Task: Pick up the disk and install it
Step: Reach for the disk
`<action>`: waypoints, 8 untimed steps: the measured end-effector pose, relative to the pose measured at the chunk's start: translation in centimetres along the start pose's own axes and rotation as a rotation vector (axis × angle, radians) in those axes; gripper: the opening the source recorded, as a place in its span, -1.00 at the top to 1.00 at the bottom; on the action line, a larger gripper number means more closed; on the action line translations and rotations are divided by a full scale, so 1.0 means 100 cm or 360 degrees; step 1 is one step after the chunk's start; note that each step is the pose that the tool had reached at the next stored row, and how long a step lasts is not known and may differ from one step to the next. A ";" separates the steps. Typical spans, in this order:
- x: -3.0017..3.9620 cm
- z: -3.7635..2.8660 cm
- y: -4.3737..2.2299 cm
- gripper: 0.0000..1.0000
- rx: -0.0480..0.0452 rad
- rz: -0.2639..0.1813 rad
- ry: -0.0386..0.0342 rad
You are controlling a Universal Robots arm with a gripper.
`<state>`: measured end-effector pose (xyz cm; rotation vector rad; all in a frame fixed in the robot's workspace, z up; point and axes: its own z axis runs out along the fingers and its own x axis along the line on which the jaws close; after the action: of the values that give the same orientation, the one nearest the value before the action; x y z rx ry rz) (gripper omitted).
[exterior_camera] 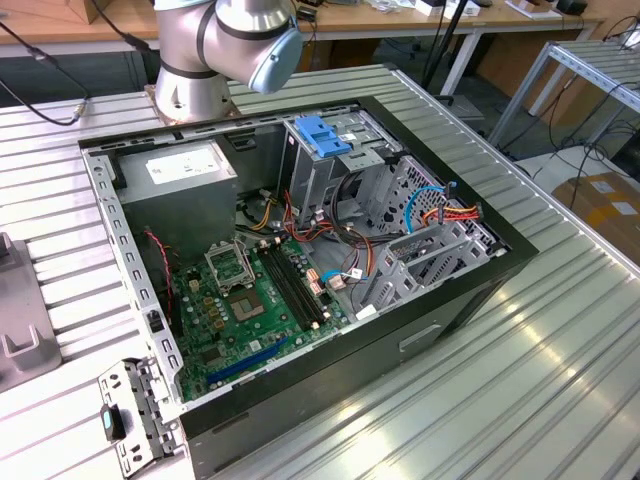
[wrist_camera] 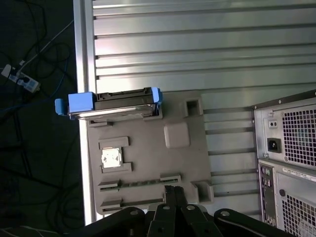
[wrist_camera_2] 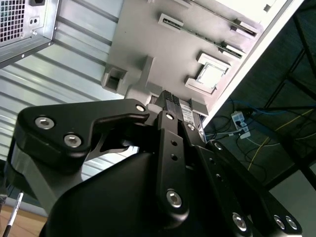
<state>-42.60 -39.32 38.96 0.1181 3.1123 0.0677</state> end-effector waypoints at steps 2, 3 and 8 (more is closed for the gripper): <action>0.0014 0.0003 0.0014 0.80 0.0000 0.0000 0.0000; 0.0020 0.0004 0.0018 0.80 0.0000 0.0000 0.0001; 0.0061 0.0020 0.0038 0.80 0.0000 0.0000 0.0000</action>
<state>-43.17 -38.89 38.76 0.1180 3.1125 0.0676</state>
